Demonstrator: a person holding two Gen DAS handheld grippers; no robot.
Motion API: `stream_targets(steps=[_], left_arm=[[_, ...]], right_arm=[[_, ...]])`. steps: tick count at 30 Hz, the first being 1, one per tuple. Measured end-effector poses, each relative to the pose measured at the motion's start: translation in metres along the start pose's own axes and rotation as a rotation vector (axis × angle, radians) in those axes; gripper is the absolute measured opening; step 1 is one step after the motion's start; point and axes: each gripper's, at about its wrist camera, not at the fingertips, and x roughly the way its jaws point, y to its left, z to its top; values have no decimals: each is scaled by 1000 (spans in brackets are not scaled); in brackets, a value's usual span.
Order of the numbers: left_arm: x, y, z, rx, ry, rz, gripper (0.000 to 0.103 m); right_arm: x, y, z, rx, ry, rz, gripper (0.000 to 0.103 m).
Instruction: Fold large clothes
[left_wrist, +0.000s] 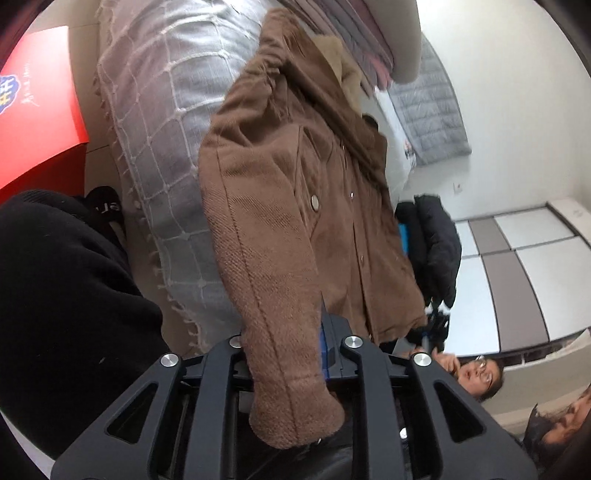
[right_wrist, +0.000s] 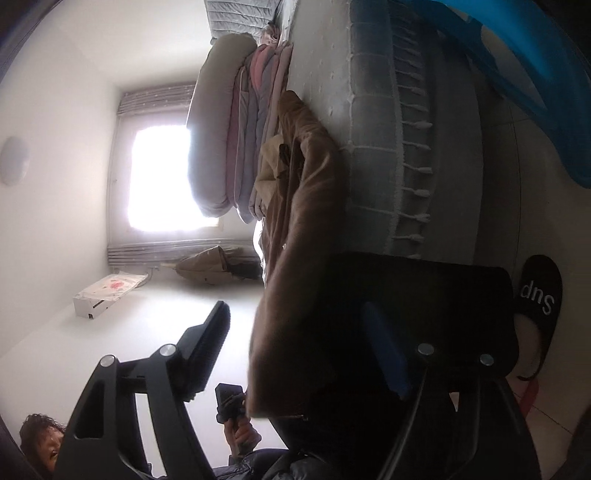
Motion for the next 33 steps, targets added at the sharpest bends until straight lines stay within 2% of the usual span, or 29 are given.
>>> stream_targets(steps=[4,7,9,13,19,24,28,33], left_arm=[[9,5,-1,-4,22,7,19],[10,11,-2,-21,22,6,20],[7,13,-3,-22,17,4,20],[6,13,-5,-19,8,-3,20],[-9,-4,-13,48,-39,-89,18],[-33,-19,-20,73,-119,-143,16],[-36,-19,-24,77,-131,-148,15],[-26,7,-21,2,-115,-152,15]], right_arm=[[15,5,4,-11,17,6,80],[24,18,2,-82,36,-10,77],[29,24,-1,-118,44,-45,19],[31,28,-7,-126,16,-43,14],[28,54,-19,-132,-23,158,11],[18,76,-26,-153,-54,271,12],[16,61,-24,-122,-71,253,12],[16,14,-16,-5,-83,214,11]])
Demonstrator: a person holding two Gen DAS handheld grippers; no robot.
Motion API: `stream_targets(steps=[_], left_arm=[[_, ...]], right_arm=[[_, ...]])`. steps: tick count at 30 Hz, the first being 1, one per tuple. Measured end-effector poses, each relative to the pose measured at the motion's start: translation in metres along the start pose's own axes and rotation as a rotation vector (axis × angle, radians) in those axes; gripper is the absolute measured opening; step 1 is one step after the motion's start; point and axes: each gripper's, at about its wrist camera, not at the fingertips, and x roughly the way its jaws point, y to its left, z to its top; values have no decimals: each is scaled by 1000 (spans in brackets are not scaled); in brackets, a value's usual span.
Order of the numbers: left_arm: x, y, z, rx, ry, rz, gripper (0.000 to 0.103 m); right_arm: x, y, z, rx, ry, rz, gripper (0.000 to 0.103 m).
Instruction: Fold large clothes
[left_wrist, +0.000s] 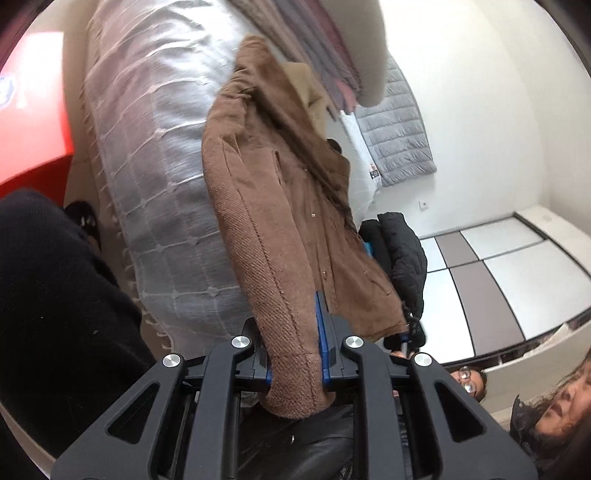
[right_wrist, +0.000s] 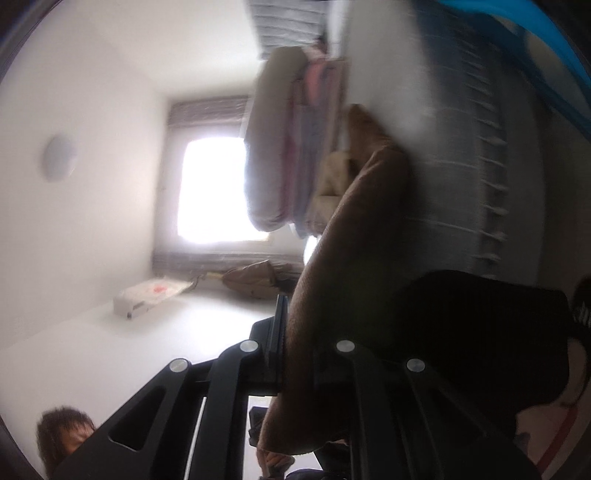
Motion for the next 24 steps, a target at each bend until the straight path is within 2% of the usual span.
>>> stream_targets(steps=[6,13,18,22,24], left_arm=[[0,3,5,-8,-9,-18,15],[-6,-12,27,23,-49,-55,15],[-11,-13,41,19,-69,-61,15],[-14,-18,70,7,-131,-94,15],[-13,-25,96,6,-165,-114,15]], right_arm=[[-2,-5,3,13,-3,34,11],[11,6,17,19,-25,138,11],[20,13,29,22,-42,180,11],[43,30,54,2,-41,204,11],[60,41,70,-18,-39,212,11]])
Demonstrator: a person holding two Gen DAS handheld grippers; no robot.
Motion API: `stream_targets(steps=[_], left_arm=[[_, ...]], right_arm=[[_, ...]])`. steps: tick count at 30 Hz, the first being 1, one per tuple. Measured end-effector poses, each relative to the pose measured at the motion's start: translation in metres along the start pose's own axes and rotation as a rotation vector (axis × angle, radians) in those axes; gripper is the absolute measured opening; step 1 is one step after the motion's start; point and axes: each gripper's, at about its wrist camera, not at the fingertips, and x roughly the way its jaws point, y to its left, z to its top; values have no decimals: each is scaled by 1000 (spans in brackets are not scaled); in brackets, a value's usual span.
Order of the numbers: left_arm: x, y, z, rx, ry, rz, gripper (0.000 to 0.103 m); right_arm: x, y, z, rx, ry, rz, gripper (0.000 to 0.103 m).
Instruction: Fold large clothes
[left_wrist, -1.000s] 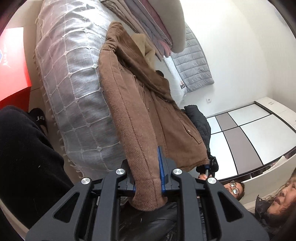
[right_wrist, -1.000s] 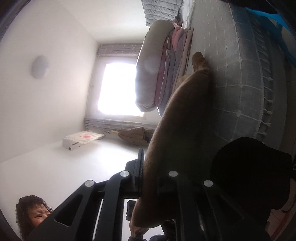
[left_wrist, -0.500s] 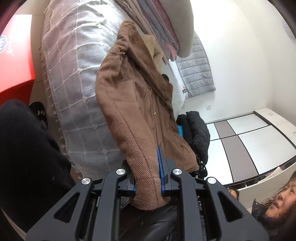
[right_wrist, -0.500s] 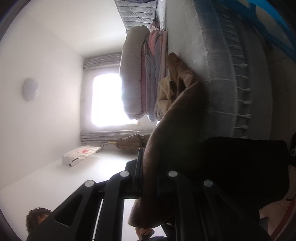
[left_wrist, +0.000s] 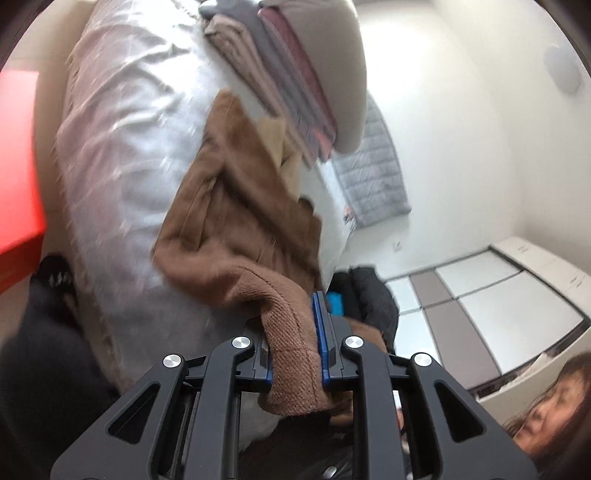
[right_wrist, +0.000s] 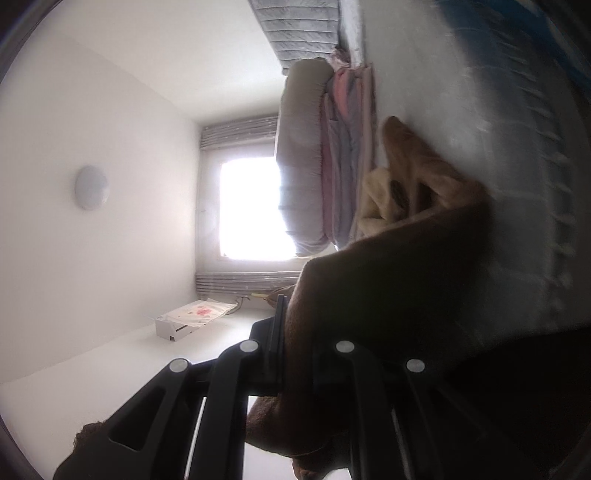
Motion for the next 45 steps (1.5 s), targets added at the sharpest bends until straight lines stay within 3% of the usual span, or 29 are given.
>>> stream_targets(steps=[5,9,13,16,19,21,27,31,32,35,37,39,42,45], left_arm=[[34,-14,84,0,-55,-20,15],[86,-8,166,-52,-73,-6,15],[145,9,238,-99,-103,28,15],[203,41,287,-159,-123,117,16],[248,83,307,-242,-109,184,18],[261,104,307,-289,-115,201,19],[259,125,311,-308,-123,110,19],[252,97,319,-225,-167,92,19],[253,93,320,-214,-176,102,19],[264,101,325,-254,-143,186,27],[265,115,328,-351,-99,150,32],[253,118,334,-384,-114,107,36],[217,107,345,-354,-227,73,50],[195,93,351,-299,-250,49,56]], right_arm=[[67,17,57,-41,-4,6,11],[122,15,114,-48,-27,-47,11],[179,-12,177,-33,-77,-159,11],[206,-50,214,12,-123,-275,11],[228,-96,236,69,-131,-422,11],[233,-118,245,120,-141,-459,11],[238,-100,249,79,-112,-407,12],[248,-100,252,83,-138,-381,15],[249,-107,252,107,-158,-403,22],[239,-133,253,237,-242,-370,76],[238,-140,258,263,-245,-362,76],[236,-130,263,223,-245,-388,81],[234,-109,264,142,-244,-403,84],[245,-86,249,44,-159,-348,87]])
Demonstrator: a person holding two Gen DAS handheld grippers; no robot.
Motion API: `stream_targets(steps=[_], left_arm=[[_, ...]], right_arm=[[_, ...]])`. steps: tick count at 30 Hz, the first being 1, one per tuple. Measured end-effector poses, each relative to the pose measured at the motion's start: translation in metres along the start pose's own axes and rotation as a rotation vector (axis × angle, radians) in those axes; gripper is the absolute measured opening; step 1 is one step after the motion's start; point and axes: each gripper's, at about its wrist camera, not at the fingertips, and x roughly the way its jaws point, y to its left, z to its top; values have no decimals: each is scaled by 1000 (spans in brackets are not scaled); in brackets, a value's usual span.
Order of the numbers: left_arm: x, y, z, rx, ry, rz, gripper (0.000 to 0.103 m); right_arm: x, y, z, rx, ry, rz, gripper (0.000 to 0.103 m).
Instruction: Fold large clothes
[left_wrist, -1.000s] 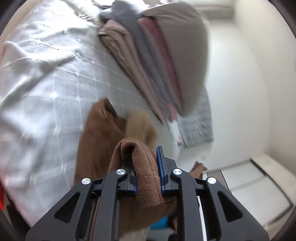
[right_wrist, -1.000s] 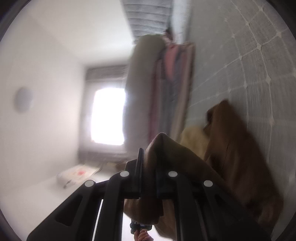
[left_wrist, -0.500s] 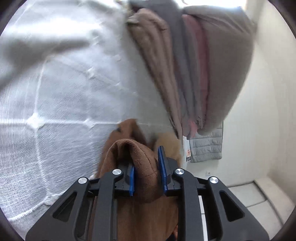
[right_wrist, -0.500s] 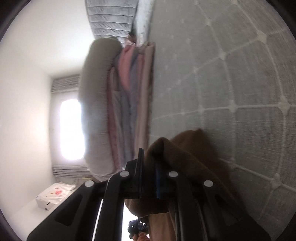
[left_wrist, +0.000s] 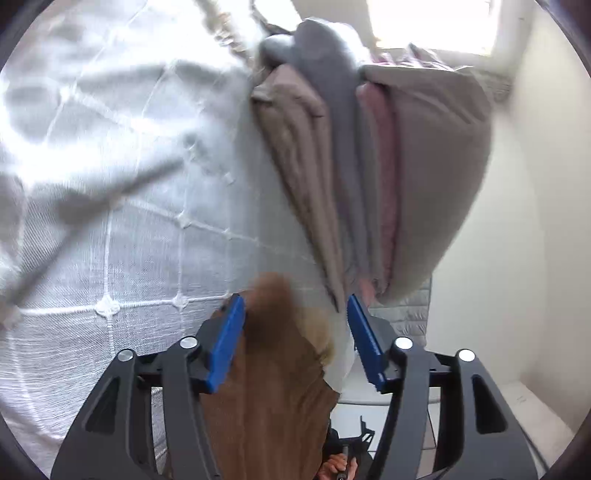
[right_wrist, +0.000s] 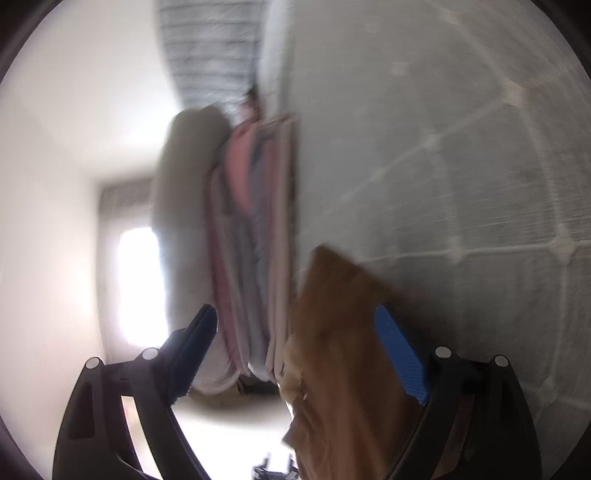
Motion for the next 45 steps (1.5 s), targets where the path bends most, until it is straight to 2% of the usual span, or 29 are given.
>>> stream_targets(steps=[2,5,7,10,11,14,15,17,19,22,26,28,32,34,35,36,38,39,41,42,43,44,45], left_arm=[[0,-16,-9,86,64,-27,56],[-4,-34,-35,206,162,31,56],[-10,-41,-59,281,212,93,56],[-21,-42,-91,381,252,165,56],[-31,-36,-103,407,258,200,56],[-62,-2,-127,389,256,252,56],[-68,11,-132,369,259,262,56],[-82,38,-138,319,263,294,56],[-88,54,-142,271,284,275,56],[-89,65,-157,260,327,244,56],[-85,70,-175,273,411,201,61],[-82,68,-184,281,443,178,65],[-72,66,-194,334,458,204,67],[-71,61,-198,396,430,248,67],[-71,59,-200,413,417,267,67],[-73,56,-200,437,385,306,67],[-80,47,-197,512,308,383,67],[-87,44,-195,533,287,385,67],[-99,43,-189,496,273,312,68],[-101,42,-187,494,267,298,68],[-100,41,-187,506,262,302,68],[-95,40,-188,528,269,307,68],[-88,39,-189,541,289,305,68]], right_arm=[[9,12,-18,-46,97,59,87],[0,34,-45,-200,169,3,87],[-27,50,-63,-368,174,-95,87],[-71,60,-79,-530,126,-224,90],[-91,57,-85,-572,114,-294,91],[-123,36,-87,-616,161,-463,91],[-128,28,-87,-612,177,-483,91],[-139,11,-91,-582,238,-477,91],[-137,-3,-92,-564,302,-470,91],[-122,-10,-108,-619,364,-466,91],[-104,-6,-125,-666,404,-424,91],[-93,-5,-129,-712,410,-454,92],[-91,-5,-133,-761,416,-460,90],[-91,-5,-134,-796,393,-487,75],[-92,-5,-132,-801,374,-511,58],[-96,-8,-129,-790,372,-507,51],[-104,-14,-123,-764,377,-478,43],[-104,-15,-124,-762,380,-472,43],[-105,-16,-126,-790,387,-462,43],[-104,-15,-126,-795,384,-451,49],[-103,-16,-125,-785,389,-423,56],[-101,-15,-125,-781,392,-407,72],[-96,-14,-127,-788,387,-402,80]])
